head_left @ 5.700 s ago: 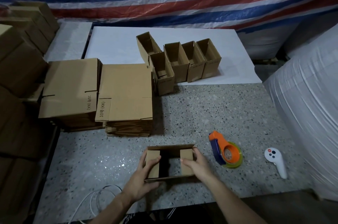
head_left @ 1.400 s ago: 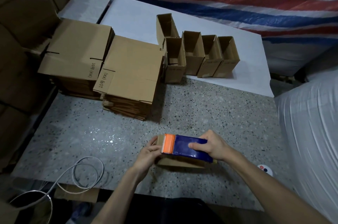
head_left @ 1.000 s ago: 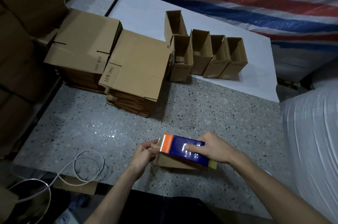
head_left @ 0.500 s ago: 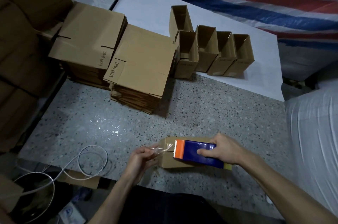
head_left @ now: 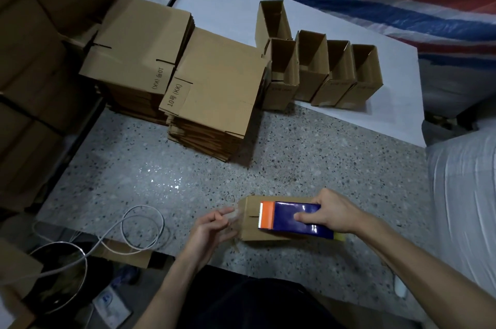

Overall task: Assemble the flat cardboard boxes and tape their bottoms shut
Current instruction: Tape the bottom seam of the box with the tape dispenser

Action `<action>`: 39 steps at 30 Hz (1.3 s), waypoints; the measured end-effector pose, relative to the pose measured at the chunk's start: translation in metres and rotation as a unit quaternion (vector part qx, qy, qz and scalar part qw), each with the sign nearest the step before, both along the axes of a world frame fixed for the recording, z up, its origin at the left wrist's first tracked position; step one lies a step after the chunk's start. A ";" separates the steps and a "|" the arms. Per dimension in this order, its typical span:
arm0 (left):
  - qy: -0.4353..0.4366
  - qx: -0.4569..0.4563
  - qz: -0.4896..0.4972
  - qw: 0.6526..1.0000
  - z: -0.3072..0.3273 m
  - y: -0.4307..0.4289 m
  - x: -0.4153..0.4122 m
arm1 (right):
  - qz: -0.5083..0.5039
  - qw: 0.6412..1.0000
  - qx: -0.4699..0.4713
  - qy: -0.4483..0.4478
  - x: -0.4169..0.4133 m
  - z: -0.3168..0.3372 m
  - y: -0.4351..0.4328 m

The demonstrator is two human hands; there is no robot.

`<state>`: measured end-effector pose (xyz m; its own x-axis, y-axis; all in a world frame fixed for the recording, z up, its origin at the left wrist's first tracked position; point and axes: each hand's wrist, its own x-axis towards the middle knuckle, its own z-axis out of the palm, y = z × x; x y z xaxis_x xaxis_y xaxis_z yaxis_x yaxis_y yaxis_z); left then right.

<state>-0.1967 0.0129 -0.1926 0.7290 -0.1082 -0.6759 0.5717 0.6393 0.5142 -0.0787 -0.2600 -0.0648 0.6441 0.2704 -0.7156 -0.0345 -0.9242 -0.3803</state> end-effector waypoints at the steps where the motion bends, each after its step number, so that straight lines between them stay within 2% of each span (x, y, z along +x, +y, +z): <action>1: 0.020 0.021 0.000 1.000 -0.006 -0.002 -0.002 | 0.005 1.000 -0.007 0.008 0.002 0.001 0.005; 4: 0.050 0.072 -0.001 0.996 -0.020 -0.013 -0.004 | 0.011 0.999 -0.026 0.015 0.009 0.005 0.017; 9: 0.054 0.163 -0.033 0.985 -0.040 -0.036 -0.004 | 0.033 0.998 -0.052 0.004 0.007 0.005 0.020; 12: 0.003 0.192 -0.107 0.976 -0.040 -0.032 0.002 | 0.030 0.998 -0.061 -0.004 0.007 0.003 0.020; 14: 0.004 0.206 -0.147 0.967 -0.040 -0.026 0.004 | 0.025 0.997 -0.068 0.004 0.008 0.004 0.021; 18: 0.009 0.299 -0.296 0.907 -0.041 0.003 -0.005 | 0.026 0.998 -0.062 0.006 0.008 0.004 0.021; 20: -0.036 0.261 -0.264 0.928 -0.031 0.005 -0.012 | 0.027 0.998 -0.060 0.009 0.008 0.005 0.022; 22: -0.029 0.201 -0.197 0.959 -0.012 -0.005 -0.004 | 0.030 0.998 -0.053 0.015 0.007 0.006 0.023; 23: -0.036 0.180 -0.191 0.964 -0.004 -0.012 0.003 | 0.032 0.998 -0.047 0.018 0.007 0.005 0.024; 28: -0.121 0.244 -0.312 0.910 0.002 -0.013 0.038 | 0.017 0.999 -0.018 0.046 0.012 0.005 0.017; 34: -0.138 0.169 -0.305 0.927 -0.008 -0.017 0.043 | 0.032 0.996 0.019 0.077 0.016 0.003 -0.002; 39: -0.157 0.214 -0.277 0.923 -0.013 -0.019 0.044 | 0.016 0.998 -0.018 0.060 0.030 0.011 -0.066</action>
